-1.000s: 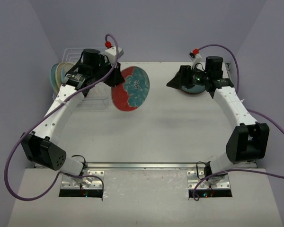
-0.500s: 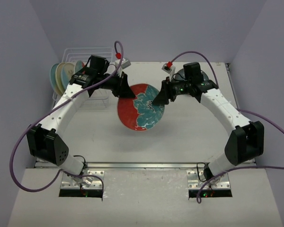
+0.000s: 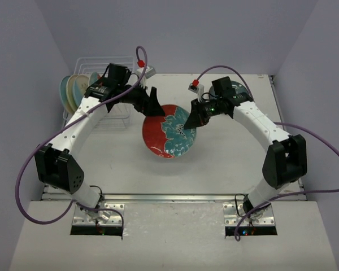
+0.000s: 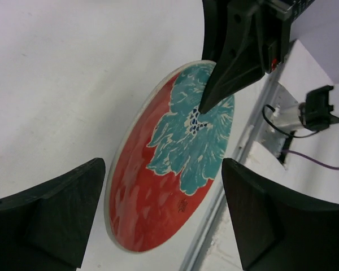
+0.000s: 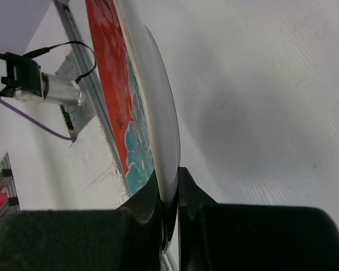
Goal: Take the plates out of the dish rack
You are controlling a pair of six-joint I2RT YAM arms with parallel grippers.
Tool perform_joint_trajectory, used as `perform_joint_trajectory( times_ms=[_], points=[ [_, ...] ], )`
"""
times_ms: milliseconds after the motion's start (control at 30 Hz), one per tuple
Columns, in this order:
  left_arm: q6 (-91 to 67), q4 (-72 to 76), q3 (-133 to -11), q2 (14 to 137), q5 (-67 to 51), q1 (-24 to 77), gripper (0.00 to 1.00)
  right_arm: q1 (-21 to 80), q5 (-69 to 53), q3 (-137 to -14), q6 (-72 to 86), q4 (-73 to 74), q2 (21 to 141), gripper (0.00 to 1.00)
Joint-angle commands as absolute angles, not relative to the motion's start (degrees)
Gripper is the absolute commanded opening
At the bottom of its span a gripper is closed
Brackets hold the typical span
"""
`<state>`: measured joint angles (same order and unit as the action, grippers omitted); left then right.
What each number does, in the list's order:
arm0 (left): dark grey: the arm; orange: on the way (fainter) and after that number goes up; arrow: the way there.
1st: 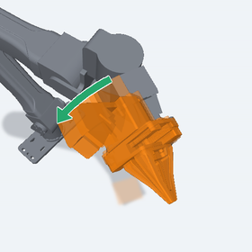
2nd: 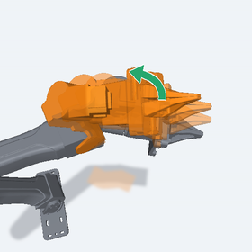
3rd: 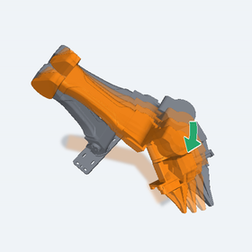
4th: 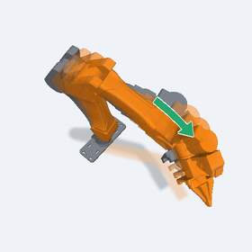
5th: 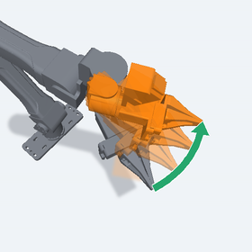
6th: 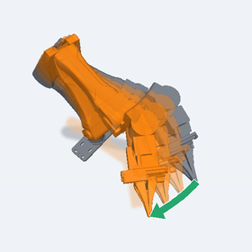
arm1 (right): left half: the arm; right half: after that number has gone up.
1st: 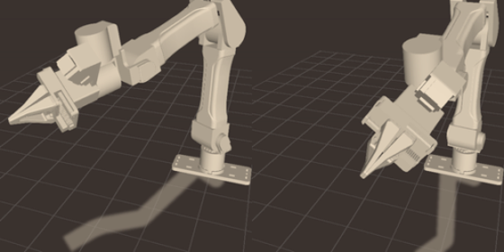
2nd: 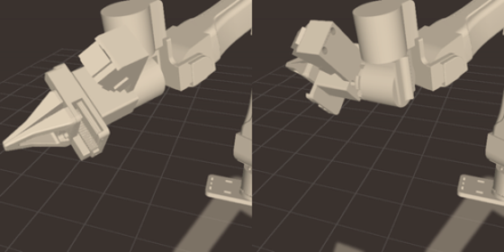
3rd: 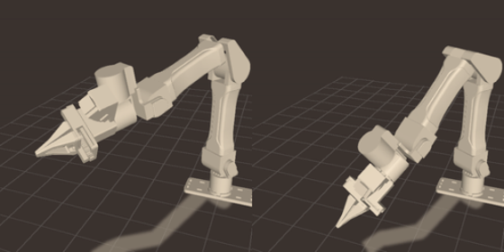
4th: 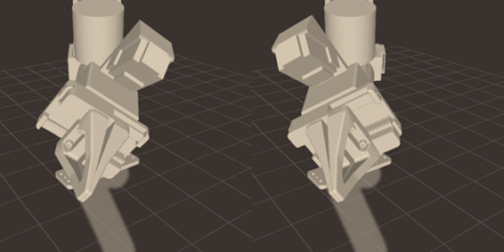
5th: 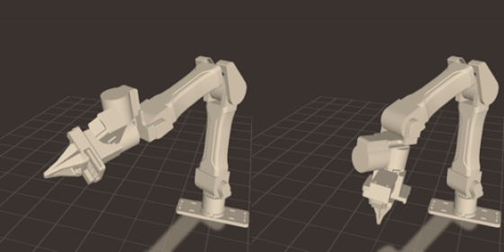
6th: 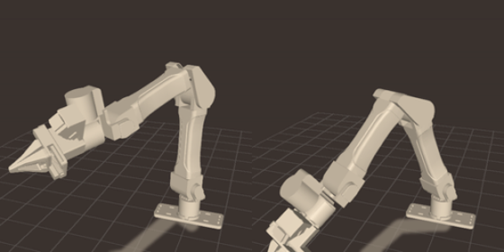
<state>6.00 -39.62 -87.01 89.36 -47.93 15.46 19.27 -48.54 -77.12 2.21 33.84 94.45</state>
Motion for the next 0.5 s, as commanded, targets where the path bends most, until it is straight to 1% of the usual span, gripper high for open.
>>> perform_joint_trajectory(
  times_ms=[0,100,267,467],
  points=[
    [1.54,-35.02,-91.96,88.4,-37.47,14.7,1.0,13.36,-50.45,-80.92,10.88,30.05,96.63,0.0],
    [-1.16,-33.67,-92.53,88.02,-33.47,11.53,1.0,5.9,-50.89,-81.79,17.81,26.62,99.09,0.0],
    [-3.08,-32.75,-94.06,87.24,-30.39,7.63,1.0,-4.98,-44.5,-86.16,24.72,23.22,104.18,0.0],
    [-2.4,-33.12,-94.94,87.75,-29.82,7.31,1.0,-12.3,-39.24,-97.47,29.28,23.04,112.28,0.0]
  ],
)
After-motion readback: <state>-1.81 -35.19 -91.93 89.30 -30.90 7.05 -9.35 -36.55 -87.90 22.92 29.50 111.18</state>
